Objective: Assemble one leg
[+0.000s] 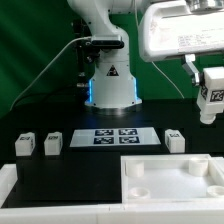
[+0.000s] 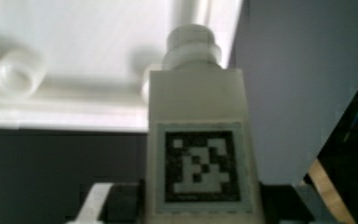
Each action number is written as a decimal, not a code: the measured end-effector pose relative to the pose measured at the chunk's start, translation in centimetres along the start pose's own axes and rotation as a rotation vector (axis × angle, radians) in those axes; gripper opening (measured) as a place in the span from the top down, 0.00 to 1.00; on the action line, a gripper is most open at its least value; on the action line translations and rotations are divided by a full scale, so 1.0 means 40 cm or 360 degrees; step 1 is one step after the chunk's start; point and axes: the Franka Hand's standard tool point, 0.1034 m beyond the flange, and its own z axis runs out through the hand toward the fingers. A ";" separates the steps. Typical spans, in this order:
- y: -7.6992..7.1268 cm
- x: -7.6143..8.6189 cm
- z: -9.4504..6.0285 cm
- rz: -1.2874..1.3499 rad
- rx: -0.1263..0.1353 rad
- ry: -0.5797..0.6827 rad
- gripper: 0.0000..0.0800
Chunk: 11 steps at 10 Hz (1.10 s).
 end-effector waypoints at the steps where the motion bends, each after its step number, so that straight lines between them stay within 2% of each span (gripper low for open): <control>1: 0.012 0.074 -0.002 -0.0001 0.0000 0.0090 0.63; 2: 0.011 0.105 -0.001 0.0004 0.0005 0.0138 0.63; 4: -0.007 0.134 -0.017 0.0021 0.0013 0.0143 0.63; 7: -0.008 0.132 -0.014 0.0012 0.0014 0.0141 0.63; 8: -0.008 0.129 -0.011 0.0011 0.0014 0.0146 0.63; 9: -0.031 0.121 0.000 0.0078 0.0047 0.0304 0.63; 10: -0.045 0.064 0.041 0.0070 0.0055 0.0336 0.63; 11: -0.041 0.064 0.067 0.0101 0.0047 0.0371 0.63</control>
Offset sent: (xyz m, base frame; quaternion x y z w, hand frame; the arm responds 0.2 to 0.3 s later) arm 0.0219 0.0003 0.0282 -0.0405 -0.0087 0.0320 0.9986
